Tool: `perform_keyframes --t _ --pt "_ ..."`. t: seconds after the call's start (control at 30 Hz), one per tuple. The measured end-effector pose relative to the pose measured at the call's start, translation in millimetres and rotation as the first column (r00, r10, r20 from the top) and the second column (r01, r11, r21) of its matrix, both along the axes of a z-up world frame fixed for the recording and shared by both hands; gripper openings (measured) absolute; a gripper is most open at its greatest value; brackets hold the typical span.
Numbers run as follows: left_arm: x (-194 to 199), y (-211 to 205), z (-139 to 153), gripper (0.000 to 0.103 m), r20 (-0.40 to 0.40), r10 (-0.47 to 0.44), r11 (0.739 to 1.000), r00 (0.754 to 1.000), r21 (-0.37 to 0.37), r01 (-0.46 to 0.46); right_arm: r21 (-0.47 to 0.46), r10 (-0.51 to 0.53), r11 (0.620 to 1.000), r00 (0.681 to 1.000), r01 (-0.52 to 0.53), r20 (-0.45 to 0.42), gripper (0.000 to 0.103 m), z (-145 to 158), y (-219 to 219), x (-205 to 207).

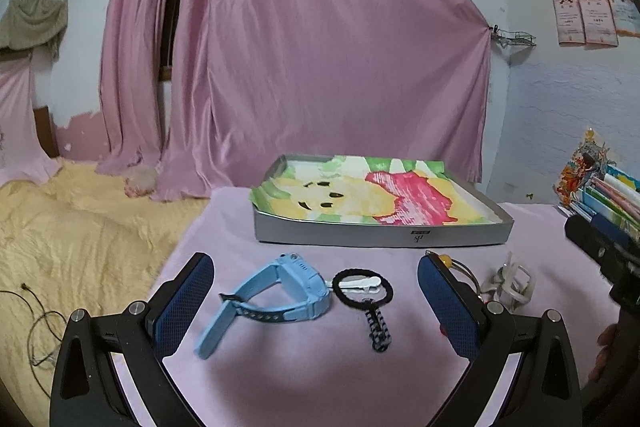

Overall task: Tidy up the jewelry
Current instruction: 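Grasp the white claw clip with the right tool while the left tool grasps the light-blue watch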

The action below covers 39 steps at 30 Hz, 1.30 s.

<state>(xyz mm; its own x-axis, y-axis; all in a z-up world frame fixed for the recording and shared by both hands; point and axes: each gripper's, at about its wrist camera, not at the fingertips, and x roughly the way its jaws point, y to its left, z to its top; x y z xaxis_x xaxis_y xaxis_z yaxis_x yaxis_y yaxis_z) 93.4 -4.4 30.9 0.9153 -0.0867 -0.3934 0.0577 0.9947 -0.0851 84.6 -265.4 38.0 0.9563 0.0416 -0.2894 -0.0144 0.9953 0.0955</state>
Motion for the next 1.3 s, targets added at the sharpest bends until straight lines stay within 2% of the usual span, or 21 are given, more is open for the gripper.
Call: perform_keyframes --t 0.2,0.33,0.43,0.57,0.7,0.83,0.97,1.1,1.13,1.2,1.3 --pt "29.7 -4.8 -6.0 0.102 -0.092 0.009 1.0 0.996 -0.001 -0.009 0.001 0.02 1.0 0.989 -0.02 -0.144 0.102 -17.0 3.9 31.5" --pt "46.7 -6.5 -11.9 0.102 -0.17 0.028 1.0 0.985 0.018 -0.026 0.055 0.047 0.998 0.962 -0.034 -0.27 0.102 -32.0 -0.2 51.7" --pt "58.5 -3.7 -17.8 0.102 -0.232 0.024 1.0 0.972 0.001 -0.025 0.034 0.045 0.999 0.943 -0.036 -0.329 0.102 -43.4 2.5 61.1" --pt "63.5 -4.8 -22.6 0.1 -0.253 0.003 1.0 0.968 -0.018 -0.008 0.018 0.066 0.998 0.913 -0.064 -0.403 0.102 -54.7 9.1 72.2" --pt "67.7 -10.7 -26.8 0.087 -0.281 -0.024 1.0 0.96 -0.01 0.022 0.032 0.073 0.997 0.886 -0.066 -0.457 0.102 -61.0 10.6 77.8" --pt "69.5 -12.4 -31.1 0.077 -0.306 -0.031 1.0 0.951 -0.015 0.027 0.044 0.084 0.996 0.88 -0.072 -0.468 0.099 -62.3 11.1 79.6" --pt "71.0 -12.1 -35.5 0.059 -0.335 -0.031 0.999 0.942 -0.022 0.025 0.06 0.09 0.996 0.873 -0.07 -0.48 0.083 -65.2 9.9 79.6" --pt "68.9 -10.7 -35.5 0.047 -0.337 -0.006 1.0 0.941 -0.016 0.001 0.074 0.099 0.995 0.871 -0.072 -0.481 0.081 -65.7 8.5 79.3" --pt "69.2 -9.5 -35.1 0.045 -0.339 -0.002 1.0 0.941 -0.018 -0.004 0.074 0.101 0.994 0.871 -0.075 -0.481 0.077 -65.9 8.8 78.9" --pt "68.3 -6.5 -34.6 0.032 -0.342 0.017 1.0 0.94 -0.019 -0.025 0.077 0.107 0.994 0.868 -0.079 -0.485 0.07 -66.7 9.2 78.9" --pt "67.4 -2.8 -34.4 0.028 -0.346 0.02 0.999 0.938 -0.03 -0.032 0.079 0.105 0.994 0.87 -0.076 -0.481 0.059 -66.5 7.9 77.2"
